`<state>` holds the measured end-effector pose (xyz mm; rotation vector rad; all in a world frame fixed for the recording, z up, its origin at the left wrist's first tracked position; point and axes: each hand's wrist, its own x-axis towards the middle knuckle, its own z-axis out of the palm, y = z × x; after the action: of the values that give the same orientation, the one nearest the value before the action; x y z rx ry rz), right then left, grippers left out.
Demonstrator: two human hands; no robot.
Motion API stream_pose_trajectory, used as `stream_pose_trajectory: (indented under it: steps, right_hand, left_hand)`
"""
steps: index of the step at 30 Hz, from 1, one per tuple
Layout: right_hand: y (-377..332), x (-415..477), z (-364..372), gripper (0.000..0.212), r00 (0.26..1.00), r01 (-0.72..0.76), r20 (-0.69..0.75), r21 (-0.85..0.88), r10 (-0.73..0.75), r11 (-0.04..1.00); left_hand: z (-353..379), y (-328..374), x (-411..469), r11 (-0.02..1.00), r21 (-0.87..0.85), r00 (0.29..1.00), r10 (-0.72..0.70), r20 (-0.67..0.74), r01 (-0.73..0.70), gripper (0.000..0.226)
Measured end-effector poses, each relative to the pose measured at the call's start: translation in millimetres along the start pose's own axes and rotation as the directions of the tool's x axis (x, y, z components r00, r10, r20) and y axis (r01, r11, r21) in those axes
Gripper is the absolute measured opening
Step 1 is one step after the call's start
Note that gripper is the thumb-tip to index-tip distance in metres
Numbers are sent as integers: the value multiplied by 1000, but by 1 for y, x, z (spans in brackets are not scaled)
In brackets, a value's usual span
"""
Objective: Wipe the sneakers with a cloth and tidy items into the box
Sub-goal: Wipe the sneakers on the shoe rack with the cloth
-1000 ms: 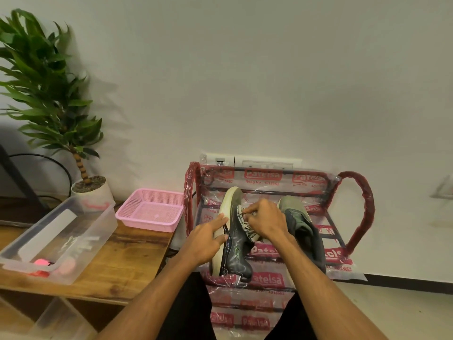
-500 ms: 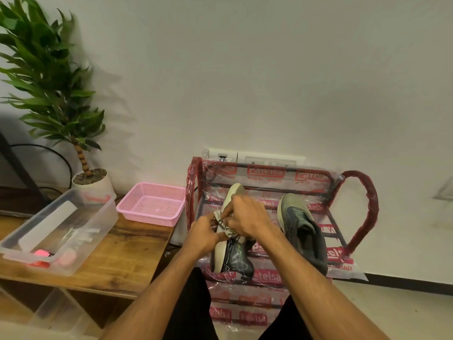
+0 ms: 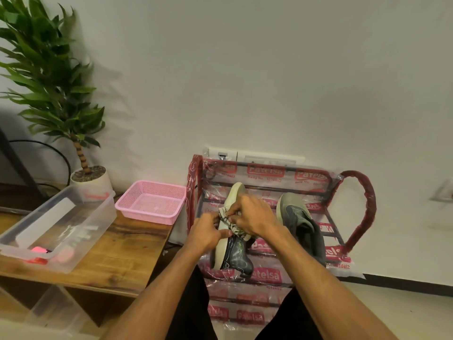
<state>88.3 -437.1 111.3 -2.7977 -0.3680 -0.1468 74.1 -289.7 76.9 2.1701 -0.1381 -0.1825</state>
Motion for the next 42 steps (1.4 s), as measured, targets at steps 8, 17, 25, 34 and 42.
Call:
stream_pose_trajectory:
  steps: [8, 17, 25, 34, 42]
  right_hand:
    - [-7, 9, 6, 18, 987, -65, -146, 26, 68, 998]
    - [1, -10, 11, 15, 997, -69, -24, 165, 74, 984]
    - [-5, -9, 12, 16, 984, -127, -105, 180, 147, 975]
    - [5, -27, 18, 16, 986, -146, -49, 213, 160, 966]
    - [5, 4, 16, 16, 965, -195, -152, 120, 212, 973]
  left_hand:
    - [-5, 3, -2, 998, -38, 999, -45, 0, 45, 52]
    - [-8, 3, -3, 998, -53, 999, -17, 44, 19, 46]
    - [-16, 6, -6, 993, -98, 989, -54, 137, 68, 39]
    - [-10, 7, -3, 987, -146, 993, -52, 103, 66, 42]
    - [-12, 6, 4, 981, -141, 986, -113, 125, 130, 51]
